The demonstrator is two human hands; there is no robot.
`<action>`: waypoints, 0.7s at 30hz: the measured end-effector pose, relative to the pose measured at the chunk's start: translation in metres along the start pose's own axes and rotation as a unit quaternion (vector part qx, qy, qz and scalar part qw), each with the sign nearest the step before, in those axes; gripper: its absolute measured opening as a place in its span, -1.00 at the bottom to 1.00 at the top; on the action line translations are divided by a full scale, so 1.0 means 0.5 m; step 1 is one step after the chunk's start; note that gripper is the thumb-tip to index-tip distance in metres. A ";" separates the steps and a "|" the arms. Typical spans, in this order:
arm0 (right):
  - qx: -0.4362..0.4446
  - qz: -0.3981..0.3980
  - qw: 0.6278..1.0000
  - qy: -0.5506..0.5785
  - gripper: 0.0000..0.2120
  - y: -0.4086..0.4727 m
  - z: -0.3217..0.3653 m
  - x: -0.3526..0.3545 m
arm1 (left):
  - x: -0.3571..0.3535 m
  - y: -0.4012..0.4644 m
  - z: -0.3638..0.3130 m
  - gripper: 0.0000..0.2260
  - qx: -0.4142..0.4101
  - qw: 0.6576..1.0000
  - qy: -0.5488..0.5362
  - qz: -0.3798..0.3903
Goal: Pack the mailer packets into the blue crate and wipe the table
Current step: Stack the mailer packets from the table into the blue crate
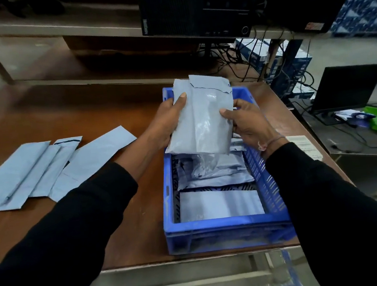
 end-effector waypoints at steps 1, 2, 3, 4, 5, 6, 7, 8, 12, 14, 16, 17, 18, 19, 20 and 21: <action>0.006 -0.007 1.000 -0.001 -0.86 0.003 0.003 0.018 | 0.005 0.002 -0.004 -0.66 -0.010 1.000 0.000 -0.008; 0.014 -0.008 1.000 -0.003 -0.84 0.004 0.009 0.040 | 0.012 0.006 -0.011 -0.66 -0.022 0.999 -0.004 -0.022; 0.021 0.001 1.000 -0.015 -0.80 0.006 0.015 0.061 | 0.025 0.014 -0.019 -0.67 -0.038 0.998 -0.010 -0.044; 0.022 0.022 0.999 -0.041 -0.75 0.006 0.019 0.083 | 0.042 0.019 -0.031 -0.68 -0.055 0.996 -0.017 -0.072; 0.017 0.056 0.995 -0.079 -0.71 0.003 0.020 0.100 | 0.061 0.025 -0.043 -0.69 -0.073 0.991 -0.028 -0.105; 0.003 0.096 0.987 -0.127 -0.68 -0.003 0.017 0.112 | 0.080 0.027 -0.057 -0.69 -0.086 0.987 -0.038 -0.132; -0.013 0.143 0.973 -0.182 -0.68 -0.009 0.005 0.115 | 0.097 0.031 -0.066 -0.69 -0.095 0.983 -0.050 -0.150; -0.024 0.190 0.950 -0.245 -0.70 -0.019 -0.010 0.109 | 0.109 0.033 -0.074 -0.71 -0.095 0.981 -0.064 -0.156; 0.031 0.421 0.785 -0.454 -0.80 -0.086 -0.097 -0.015 | 0.117 0.031 -0.078 -0.78 -0.060 0.986 -0.082 -0.133; 0.064 0.459 0.695 -0.550 -0.83 -0.112 -0.159 -0.080 | 0.105 0.027 -0.066 -0.73 -0.042 0.991 -0.060 -0.111; 0.100 0.432 0.653 -0.614 -0.80 -0.124 -0.194 -0.123 | 0.089 0.022 -0.053 -0.77 -0.039 0.994 -0.039 -0.098; 0.110 0.401 0.645 -0.641 -0.80 -0.123 -0.203 -0.132 | 0.082 0.022 -0.047 -0.83 -0.040 0.994 -0.028 -0.094; 0.111 0.371 0.638 -0.665 -0.79 -0.120 -0.206 -0.131 | 0.074 0.021 -0.042 -0.89 -0.039 0.995 -0.013 -0.089; 0.110 0.346 0.633 -0.684 -0.79 -0.113 -0.205 -0.125 | 0.068 0.023 -0.037 -0.91 -0.038 0.996 0.000 -0.081; 0.112 0.322 0.631 -0.697 -0.79 -0.106 -0.198 -0.115 | 0.063 0.024 -0.032 -0.91 -0.036 0.997 0.013 -0.071; 0.115 0.299 0.632 -0.706 -0.78 -0.099 -0.189 -0.103 | 0.060 0.027 -0.028 -0.88 -0.036 0.997 0.020 -0.062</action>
Point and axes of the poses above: each hand's wrist, its own y-axis towards the middle knuckle, its own x-axis out of the back of the hand, z = x × y, the point moved 6 cm from there along y, towards the middle knuckle, and after that the axes turned 15 degrees about -y, right-handed, at the moved point
